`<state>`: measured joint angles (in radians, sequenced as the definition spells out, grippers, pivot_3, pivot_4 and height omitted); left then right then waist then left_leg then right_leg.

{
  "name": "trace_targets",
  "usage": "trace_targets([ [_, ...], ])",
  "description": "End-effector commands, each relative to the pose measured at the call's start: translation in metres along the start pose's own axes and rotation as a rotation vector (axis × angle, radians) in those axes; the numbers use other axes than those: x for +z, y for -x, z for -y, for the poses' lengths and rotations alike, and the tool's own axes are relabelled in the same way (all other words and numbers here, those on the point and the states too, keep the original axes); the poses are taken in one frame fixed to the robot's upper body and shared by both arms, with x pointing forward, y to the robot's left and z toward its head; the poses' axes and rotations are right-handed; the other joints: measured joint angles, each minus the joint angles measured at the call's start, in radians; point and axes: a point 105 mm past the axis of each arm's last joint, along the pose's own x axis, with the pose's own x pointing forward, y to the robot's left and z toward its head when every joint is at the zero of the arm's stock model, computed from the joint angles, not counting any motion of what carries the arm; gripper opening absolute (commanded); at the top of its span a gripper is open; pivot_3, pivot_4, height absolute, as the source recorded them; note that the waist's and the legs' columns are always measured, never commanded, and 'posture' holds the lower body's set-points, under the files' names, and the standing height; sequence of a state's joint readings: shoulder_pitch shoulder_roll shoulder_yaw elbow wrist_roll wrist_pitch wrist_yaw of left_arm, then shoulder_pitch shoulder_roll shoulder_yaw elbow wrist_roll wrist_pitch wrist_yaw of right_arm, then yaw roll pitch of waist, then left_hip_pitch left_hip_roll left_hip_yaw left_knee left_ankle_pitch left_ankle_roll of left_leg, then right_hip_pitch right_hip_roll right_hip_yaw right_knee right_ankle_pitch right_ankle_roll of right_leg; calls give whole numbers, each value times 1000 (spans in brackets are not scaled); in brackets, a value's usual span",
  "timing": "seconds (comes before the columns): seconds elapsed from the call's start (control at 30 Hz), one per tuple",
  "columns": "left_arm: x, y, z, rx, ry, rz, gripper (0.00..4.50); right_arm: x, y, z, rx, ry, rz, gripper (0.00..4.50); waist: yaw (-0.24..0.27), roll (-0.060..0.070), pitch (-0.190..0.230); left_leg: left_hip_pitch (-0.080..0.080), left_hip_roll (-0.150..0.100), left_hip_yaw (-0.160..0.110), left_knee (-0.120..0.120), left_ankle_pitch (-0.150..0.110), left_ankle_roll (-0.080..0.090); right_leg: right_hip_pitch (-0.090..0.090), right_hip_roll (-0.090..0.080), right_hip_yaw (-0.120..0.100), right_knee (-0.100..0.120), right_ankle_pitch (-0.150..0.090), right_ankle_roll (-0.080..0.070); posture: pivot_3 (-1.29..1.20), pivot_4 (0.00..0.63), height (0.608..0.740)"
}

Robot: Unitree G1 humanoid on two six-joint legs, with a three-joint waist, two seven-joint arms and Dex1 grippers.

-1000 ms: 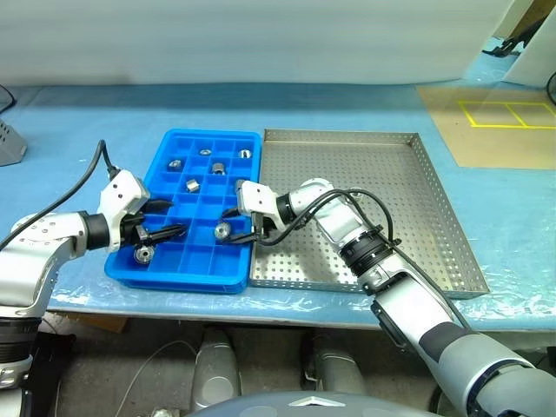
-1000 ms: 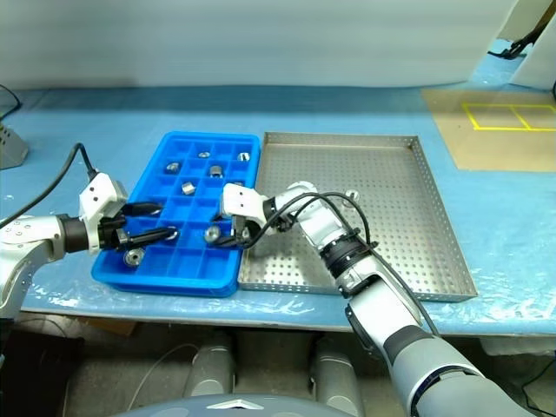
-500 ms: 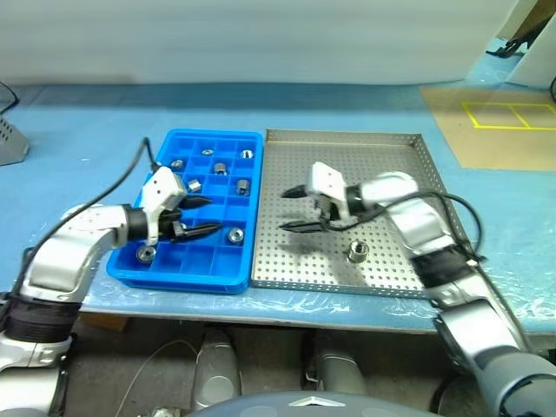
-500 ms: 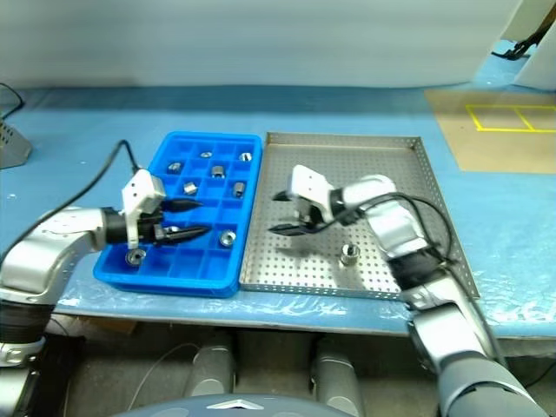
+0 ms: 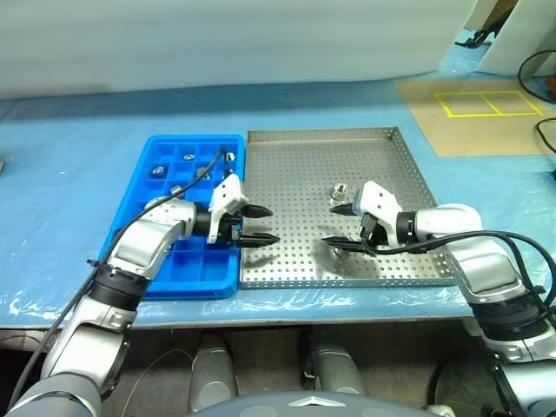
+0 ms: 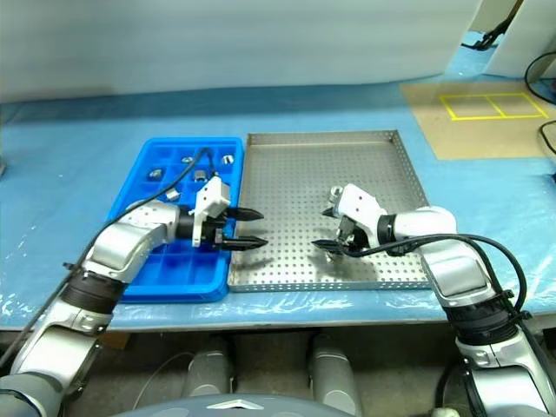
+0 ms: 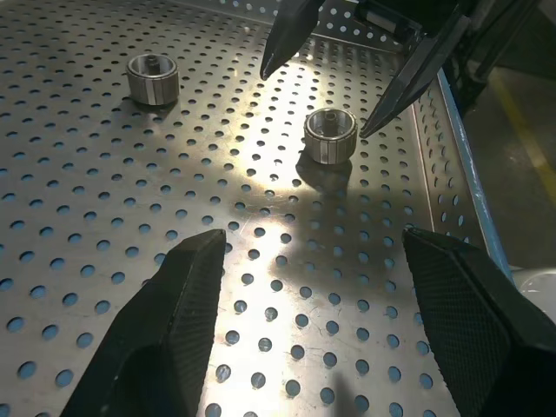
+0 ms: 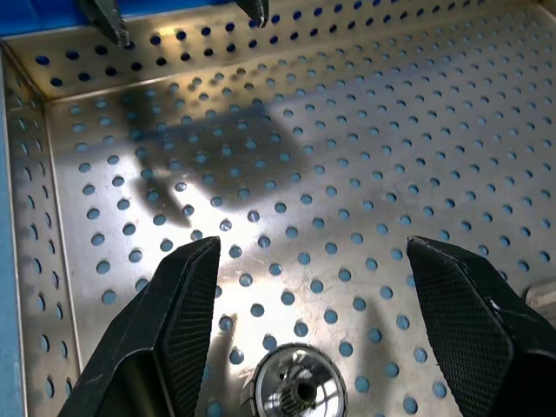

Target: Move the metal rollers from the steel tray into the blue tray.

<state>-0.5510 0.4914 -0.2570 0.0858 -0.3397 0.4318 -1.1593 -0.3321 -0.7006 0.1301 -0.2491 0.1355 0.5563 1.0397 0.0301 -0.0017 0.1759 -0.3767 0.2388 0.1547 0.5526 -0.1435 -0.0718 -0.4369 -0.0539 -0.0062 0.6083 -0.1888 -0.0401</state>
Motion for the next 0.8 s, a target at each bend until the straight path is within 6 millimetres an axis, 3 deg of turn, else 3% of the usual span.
trace_targets([
  [0.03, 8, -6, 0, -39, -38, 0, 3439, 4, -1, -4, -20, -10, 29, 3562, -6, 0, 0, 0, 0, 0, 0, 0, 0, 0, 0, 0, 0, 0, 0, -274, 150, 740],
  [0.47, 5, 3, -7, 6, -52, -22, 3439, -35, -9, -9, -19, -70, -62, 3562, -15, 0, 0, 0, 0, 0, 2, -1, 2, 1, 0, 0, -1, 0, 0, -242, 150, 740],
  [0.57, 5, 5, -7, 25, -50, -21, 3439, -43, -13, -5, -28, -97, -70, 2922, -15, 0, 0, 0, 0, 0, 2, -1, 2, 1, -1, 0, -1, 0, 0, -230, 150, 740],
  [0.7, 1, 9, -9, 45, -45, -28, 3439, -46, -14, -7, 2, -94, -72, 1658, -15, 0, 0, 0, 0, 0, 2, -2, 2, 2, -1, 0, -1, 0, 0, -220, 150, 740],
  [0.8, -1, 14, -11, 65, -42, -31, 3439, -44, -14, -8, 13, -87, -60, 1651, -15, 0, 0, 0, 0, 0, 2, -2, 3, 2, -1, 0, -1, 0, 0, -211, 150, 740],
])
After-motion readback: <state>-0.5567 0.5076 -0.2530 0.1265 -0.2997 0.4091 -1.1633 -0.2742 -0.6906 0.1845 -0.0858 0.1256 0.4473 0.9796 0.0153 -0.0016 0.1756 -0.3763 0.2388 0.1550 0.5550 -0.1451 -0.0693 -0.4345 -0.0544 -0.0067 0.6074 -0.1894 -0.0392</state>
